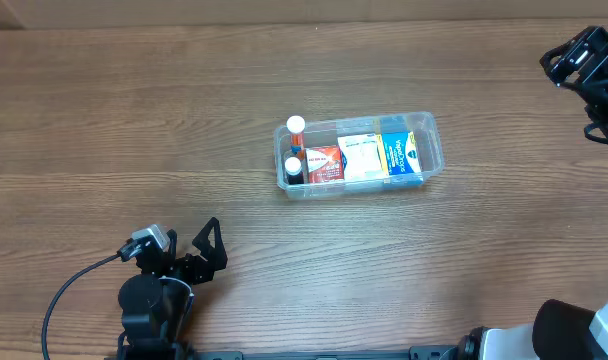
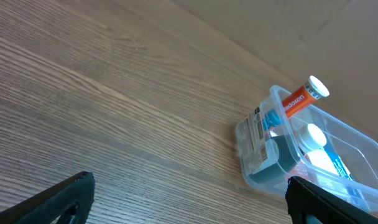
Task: Pack container
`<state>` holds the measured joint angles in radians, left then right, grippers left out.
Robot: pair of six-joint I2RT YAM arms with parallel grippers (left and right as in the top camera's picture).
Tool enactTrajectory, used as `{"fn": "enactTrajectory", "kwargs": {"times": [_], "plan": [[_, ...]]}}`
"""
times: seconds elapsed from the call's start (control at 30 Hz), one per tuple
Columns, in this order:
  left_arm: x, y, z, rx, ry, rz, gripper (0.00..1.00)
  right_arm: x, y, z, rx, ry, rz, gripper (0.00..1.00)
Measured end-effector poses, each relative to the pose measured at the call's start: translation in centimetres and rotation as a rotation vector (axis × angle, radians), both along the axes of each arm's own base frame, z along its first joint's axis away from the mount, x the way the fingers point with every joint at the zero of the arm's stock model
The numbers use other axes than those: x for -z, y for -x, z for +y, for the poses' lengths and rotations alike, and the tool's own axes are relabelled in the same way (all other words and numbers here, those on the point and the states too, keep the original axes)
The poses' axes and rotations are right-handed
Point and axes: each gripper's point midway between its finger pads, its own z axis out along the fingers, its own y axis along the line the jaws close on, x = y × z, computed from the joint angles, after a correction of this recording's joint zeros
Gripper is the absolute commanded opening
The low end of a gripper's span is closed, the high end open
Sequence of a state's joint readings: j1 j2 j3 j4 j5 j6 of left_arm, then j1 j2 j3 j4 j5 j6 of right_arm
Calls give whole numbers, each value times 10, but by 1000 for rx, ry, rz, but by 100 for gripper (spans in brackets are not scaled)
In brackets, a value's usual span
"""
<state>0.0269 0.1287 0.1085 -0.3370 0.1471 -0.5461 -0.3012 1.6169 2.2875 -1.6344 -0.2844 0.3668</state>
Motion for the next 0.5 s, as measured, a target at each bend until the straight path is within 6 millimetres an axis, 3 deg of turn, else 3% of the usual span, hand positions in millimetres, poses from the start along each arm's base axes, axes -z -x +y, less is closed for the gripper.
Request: {"fn": "enactTrajectory", "kwargs": {"times": [0.4,0.5], "plan": [[0,0,0,-1,2,0,100,0,0,0,0,2,0,100],[0,0,0,-1,2,0,100,2,1,-8,22,47,9,100]]}}
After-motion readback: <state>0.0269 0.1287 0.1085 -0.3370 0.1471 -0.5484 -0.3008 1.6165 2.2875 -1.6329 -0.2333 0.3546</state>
